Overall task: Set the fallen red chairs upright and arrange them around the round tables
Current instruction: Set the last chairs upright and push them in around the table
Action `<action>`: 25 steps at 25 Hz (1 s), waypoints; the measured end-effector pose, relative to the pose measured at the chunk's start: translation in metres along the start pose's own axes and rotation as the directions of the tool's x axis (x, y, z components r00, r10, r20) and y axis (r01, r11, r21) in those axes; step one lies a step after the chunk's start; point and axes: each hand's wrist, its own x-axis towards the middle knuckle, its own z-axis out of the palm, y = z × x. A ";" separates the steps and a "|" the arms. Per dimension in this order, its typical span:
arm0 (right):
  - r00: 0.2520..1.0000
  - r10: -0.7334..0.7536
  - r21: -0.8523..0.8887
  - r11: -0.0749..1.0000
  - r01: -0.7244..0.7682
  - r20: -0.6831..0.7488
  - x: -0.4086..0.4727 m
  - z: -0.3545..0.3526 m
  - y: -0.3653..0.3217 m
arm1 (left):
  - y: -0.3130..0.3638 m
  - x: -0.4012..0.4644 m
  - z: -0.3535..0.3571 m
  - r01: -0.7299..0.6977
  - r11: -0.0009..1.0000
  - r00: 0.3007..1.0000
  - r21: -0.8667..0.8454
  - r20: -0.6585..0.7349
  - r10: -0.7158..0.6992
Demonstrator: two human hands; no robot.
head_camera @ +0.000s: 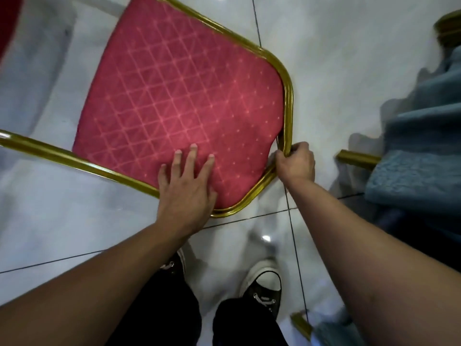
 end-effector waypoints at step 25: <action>0.884 -0.463 0.200 0.862 0.466 -0.061 -0.496 -0.495 -0.216 | 0.114 -0.370 -0.514 0.130 0.906 0.990 -0.403 0.097 -0.099</action>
